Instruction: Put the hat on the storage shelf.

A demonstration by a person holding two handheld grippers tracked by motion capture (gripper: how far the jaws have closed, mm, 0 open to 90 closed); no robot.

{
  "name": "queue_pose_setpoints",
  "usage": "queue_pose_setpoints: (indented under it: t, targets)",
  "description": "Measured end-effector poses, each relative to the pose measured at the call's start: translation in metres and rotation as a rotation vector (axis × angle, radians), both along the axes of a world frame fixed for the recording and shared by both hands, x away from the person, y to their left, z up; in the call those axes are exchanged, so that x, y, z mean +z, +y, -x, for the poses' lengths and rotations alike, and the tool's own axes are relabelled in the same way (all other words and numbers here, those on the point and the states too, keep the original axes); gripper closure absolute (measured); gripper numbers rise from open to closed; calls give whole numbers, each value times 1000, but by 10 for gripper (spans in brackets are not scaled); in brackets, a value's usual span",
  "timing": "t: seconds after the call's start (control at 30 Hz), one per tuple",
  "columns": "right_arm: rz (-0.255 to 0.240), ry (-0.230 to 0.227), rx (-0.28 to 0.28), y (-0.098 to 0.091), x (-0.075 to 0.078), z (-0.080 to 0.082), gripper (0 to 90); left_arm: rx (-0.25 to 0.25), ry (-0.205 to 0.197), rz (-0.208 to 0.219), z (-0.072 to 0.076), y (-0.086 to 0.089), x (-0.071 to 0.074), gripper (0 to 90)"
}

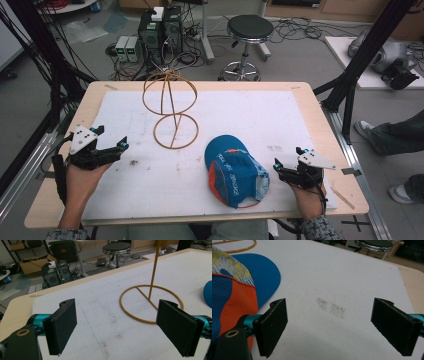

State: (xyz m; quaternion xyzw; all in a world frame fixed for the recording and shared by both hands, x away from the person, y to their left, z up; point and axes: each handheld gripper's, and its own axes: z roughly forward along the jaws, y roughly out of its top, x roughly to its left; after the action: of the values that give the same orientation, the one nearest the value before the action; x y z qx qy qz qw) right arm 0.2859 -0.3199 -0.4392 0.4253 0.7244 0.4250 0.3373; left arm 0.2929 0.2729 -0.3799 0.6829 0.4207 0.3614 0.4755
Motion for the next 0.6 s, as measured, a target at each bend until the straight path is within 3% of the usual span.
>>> queue_pose_setpoints:
  t: [0.37, 0.53, 0.6]
  targets:
    - [-12, -9, -9, -4, 2, 0, 130, 1, -4, 6, 1, 1, 2, 171]
    - [-49, -37, -3, -6, 9, 5, 130, 1, -12, 5, 2, 2, 4, 171]
    - [-93, -61, 26, -6, 16, 10, 131, 7, -14, 11, 3, 4, 5, 171]
